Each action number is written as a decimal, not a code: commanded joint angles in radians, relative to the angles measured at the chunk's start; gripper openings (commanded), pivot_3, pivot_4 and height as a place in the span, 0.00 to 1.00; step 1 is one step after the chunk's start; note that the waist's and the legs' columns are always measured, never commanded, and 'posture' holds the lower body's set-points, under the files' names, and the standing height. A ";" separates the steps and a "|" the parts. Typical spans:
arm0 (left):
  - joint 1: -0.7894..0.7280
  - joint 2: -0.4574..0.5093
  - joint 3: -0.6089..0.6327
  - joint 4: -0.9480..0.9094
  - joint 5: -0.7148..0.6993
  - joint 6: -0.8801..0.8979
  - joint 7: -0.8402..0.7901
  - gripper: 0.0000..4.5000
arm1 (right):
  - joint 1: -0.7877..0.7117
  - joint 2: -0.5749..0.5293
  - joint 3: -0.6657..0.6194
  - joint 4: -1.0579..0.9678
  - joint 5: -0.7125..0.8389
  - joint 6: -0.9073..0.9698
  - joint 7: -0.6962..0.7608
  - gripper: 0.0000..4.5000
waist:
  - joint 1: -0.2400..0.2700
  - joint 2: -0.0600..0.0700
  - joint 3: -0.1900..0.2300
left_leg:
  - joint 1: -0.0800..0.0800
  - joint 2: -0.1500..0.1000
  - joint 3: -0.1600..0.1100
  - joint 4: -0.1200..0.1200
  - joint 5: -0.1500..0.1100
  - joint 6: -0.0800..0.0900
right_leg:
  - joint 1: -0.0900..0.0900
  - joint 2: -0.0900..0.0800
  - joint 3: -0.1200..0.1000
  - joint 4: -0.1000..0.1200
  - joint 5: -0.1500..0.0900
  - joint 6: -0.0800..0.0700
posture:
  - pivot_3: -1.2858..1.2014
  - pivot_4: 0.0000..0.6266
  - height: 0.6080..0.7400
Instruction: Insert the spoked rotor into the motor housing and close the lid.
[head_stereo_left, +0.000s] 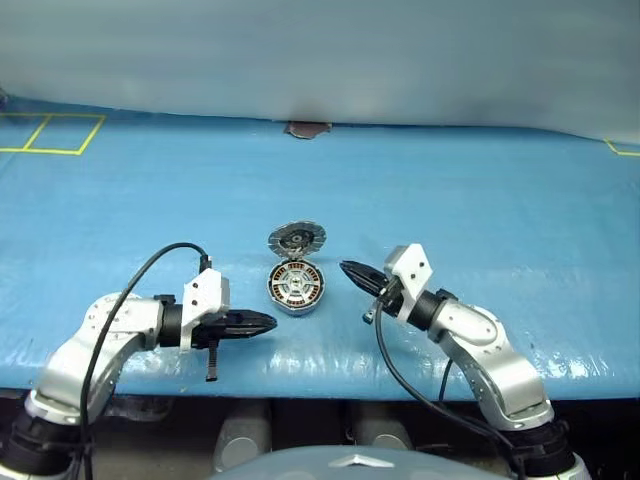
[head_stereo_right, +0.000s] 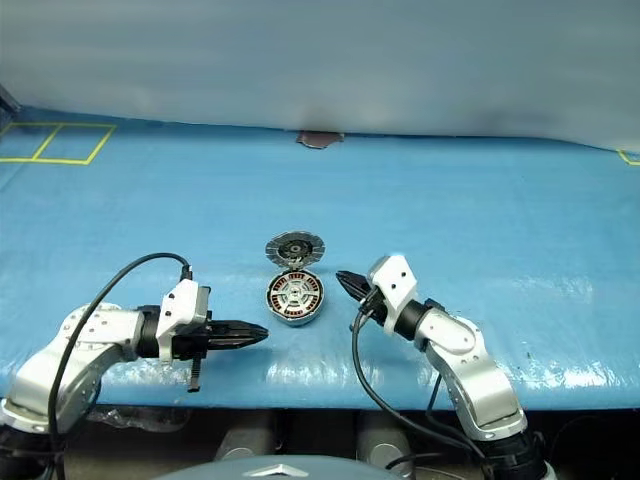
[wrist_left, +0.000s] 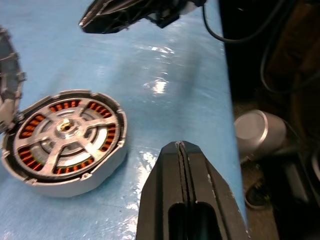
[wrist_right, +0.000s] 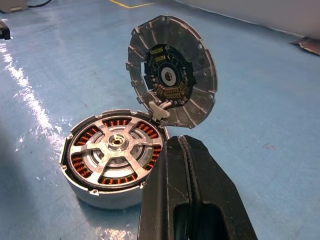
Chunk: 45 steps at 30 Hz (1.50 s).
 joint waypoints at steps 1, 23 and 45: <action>0.068 -0.047 0.036 -0.057 0.019 -0.063 0.096 0.01 | -0.057 0.040 0.060 0.002 -0.035 0.077 -0.052 0.00 | 0.000 0.000 0.000 | 0.000 0.000 0.000 0.000 0.000 0.000 | 0.000 0.000 0.000 0.000 0.000 0.000 | 0.52 0.24 1.00; 0.220 -0.090 0.059 0.035 0.016 -0.229 0.161 0.01 | -0.171 0.151 0.246 0.212 -0.121 0.134 -0.036 0.00 | -0.007 0.000 0.000 | 0.000 0.000 0.001 -0.001 0.000 0.000 | -0.001 0.000 0.000 -0.001 0.000 0.000 | 0.52 0.24 1.00; -0.513 -0.051 0.138 0.715 -0.095 -0.147 -0.039 0.01 | 0.134 0.059 0.084 -0.007 -0.028 -0.070 0.005 0.00 | -0.001 -0.002 -0.001 | -0.001 -0.001 0.000 -0.001 0.000 0.000 | -0.001 0.000 -0.001 -0.003 0.002 0.003 | 0.52 0.24 1.00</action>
